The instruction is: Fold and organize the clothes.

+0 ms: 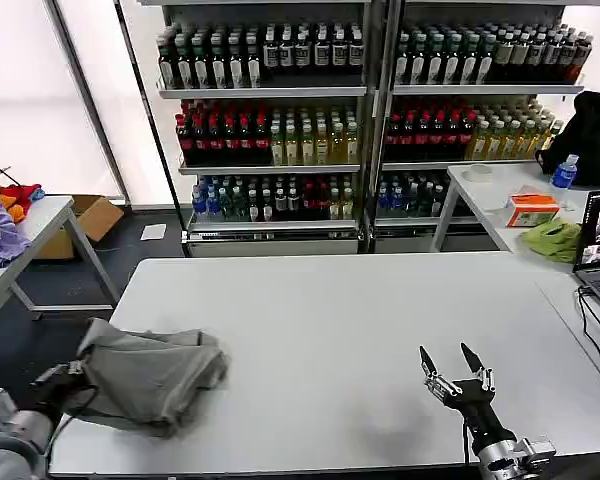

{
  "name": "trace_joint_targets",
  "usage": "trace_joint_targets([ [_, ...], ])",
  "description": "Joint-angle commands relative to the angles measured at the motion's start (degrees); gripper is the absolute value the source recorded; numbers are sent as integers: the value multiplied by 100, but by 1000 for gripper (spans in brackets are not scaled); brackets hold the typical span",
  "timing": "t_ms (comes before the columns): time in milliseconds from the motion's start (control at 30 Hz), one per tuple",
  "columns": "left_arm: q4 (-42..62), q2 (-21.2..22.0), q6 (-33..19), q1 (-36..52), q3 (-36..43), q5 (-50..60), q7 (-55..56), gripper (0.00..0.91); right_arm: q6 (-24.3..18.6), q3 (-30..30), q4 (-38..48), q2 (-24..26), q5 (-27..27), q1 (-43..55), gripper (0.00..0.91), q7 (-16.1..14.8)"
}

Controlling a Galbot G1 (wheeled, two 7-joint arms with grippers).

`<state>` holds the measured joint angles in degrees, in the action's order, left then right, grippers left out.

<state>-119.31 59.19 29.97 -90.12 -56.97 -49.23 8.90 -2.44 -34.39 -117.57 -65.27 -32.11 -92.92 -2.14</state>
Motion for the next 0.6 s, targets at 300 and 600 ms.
trace_joint_targets([
  [300, -1182, -985, 324, 198, -299, -1733, 477, 10, 5, -14, -97, 15, -57, 2, 907, 13],
  [600, -1269, 255, 306, 1434, 3588, -1737, 1108, 10, 28, -141, -305, -94, 311, -108, 907, 5],
])
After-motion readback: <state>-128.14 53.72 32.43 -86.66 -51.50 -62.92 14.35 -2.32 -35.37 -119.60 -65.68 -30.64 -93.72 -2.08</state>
